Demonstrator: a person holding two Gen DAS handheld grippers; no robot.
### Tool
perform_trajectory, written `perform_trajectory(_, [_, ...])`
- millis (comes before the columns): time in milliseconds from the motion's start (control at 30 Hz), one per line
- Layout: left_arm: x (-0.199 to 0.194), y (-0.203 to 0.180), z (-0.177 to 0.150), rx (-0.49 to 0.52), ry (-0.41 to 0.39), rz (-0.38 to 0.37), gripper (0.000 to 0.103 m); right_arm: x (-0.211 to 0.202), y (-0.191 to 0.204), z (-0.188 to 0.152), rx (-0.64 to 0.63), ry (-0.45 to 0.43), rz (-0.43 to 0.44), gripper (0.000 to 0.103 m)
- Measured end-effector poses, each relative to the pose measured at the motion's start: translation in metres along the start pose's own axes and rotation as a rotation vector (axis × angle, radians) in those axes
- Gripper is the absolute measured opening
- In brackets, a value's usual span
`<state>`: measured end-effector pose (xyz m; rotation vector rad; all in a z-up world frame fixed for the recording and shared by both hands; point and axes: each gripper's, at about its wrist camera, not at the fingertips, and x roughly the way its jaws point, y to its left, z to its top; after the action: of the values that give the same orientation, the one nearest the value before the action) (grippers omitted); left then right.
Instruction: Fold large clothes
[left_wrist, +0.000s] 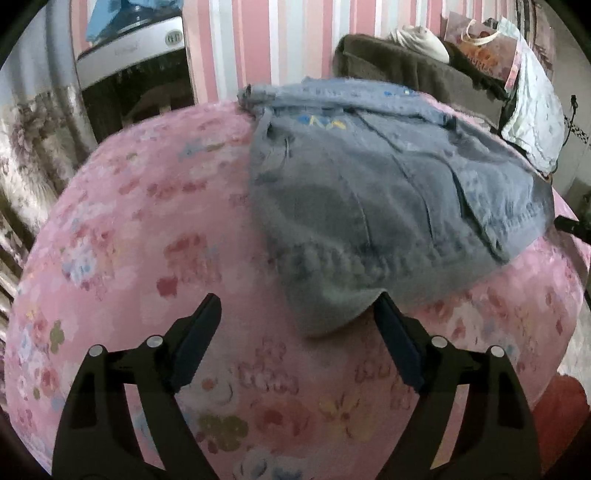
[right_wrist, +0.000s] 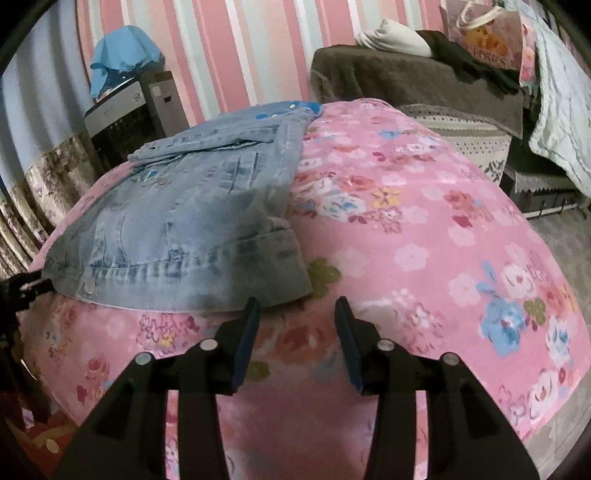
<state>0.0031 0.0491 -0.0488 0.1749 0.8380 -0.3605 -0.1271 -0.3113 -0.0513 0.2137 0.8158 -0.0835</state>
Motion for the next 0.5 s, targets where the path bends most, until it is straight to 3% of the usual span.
perform_trajectory(200, [0.007, 0.000, 0.018, -0.024, -0.026, -0.018, 0.084, 0.006, 0.010, 0.000, -0.085, 0.021, -0.006, 0.042])
perform_trajectory(500, [0.006, 0.010, -0.002, -0.025, 0.028, 0.013, 0.085, -0.006, -0.008, -0.010, -0.115, 0.022, -0.082, 0.043])
